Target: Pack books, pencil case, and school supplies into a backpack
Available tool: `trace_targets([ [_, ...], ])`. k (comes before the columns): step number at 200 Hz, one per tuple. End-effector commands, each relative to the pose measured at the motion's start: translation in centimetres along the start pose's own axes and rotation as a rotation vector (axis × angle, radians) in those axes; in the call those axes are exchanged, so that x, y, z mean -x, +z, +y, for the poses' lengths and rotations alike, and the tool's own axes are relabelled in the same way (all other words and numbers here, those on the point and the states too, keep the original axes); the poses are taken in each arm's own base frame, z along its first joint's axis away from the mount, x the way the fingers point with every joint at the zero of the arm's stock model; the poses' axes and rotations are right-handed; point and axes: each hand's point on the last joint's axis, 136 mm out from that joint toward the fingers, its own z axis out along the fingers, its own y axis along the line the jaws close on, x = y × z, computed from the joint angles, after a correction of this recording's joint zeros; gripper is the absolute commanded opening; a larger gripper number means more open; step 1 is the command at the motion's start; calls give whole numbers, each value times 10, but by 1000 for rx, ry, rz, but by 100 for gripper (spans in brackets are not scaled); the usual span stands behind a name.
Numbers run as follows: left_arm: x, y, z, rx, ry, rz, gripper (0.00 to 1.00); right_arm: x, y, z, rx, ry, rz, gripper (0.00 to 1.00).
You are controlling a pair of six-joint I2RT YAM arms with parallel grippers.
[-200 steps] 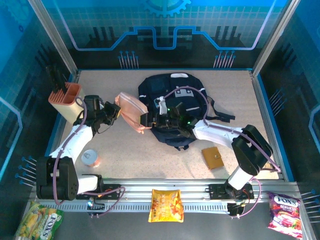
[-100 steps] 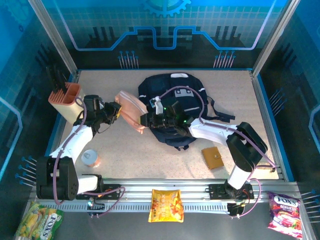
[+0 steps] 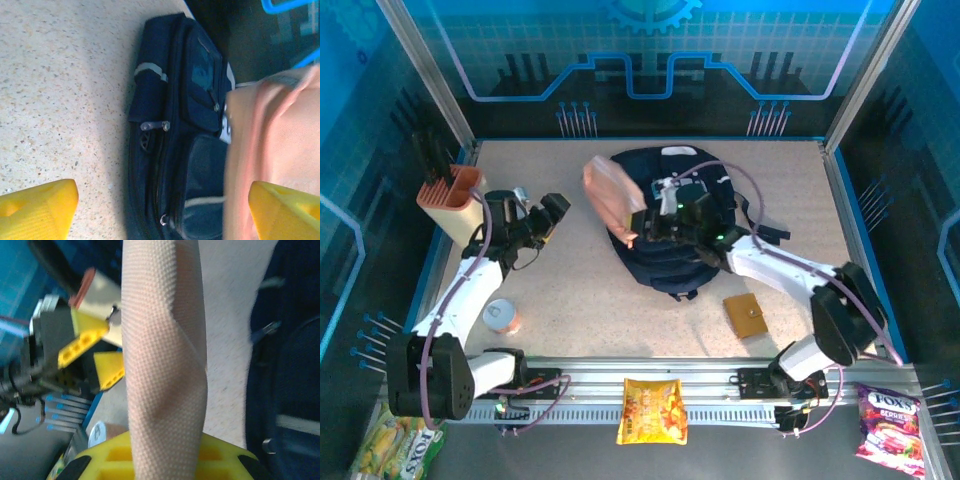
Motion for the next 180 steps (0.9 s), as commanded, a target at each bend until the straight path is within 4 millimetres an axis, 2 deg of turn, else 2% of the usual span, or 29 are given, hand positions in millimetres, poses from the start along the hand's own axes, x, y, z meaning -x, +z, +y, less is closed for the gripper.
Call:
trace_targets([
  [1,-8,-3,-26,-32,217,21,93,18,-33,-25,-90,-1,-79,8],
  [33,-39,16,-55,-52,438,91,97,41,-82,-58,-203,59,-186,9],
  [37,-43,18,-59,-58,468,103,97,34,-86,-71,-232,80,-180,8],
  [51,-61,30,-71,-73,564,151,97,37,-105,-88,-282,120,-211,8],
  [78,-97,54,-87,-57,765,252,97,39,-143,-113,-376,180,-266,8],
  [111,-146,80,-94,-18,1060,383,96,37,-181,-138,-464,249,-327,8],
  [129,-173,91,-93,-5,1208,464,94,36,-195,-144,-487,270,-345,9],
  [144,-187,100,-91,13,1297,513,92,35,-202,-147,-498,276,-354,9],
  [166,-200,111,-89,37,1418,554,88,33,-207,-150,-507,287,-360,9],
  [180,-203,118,-86,75,1480,572,83,32,-208,-150,-503,294,-359,9],
])
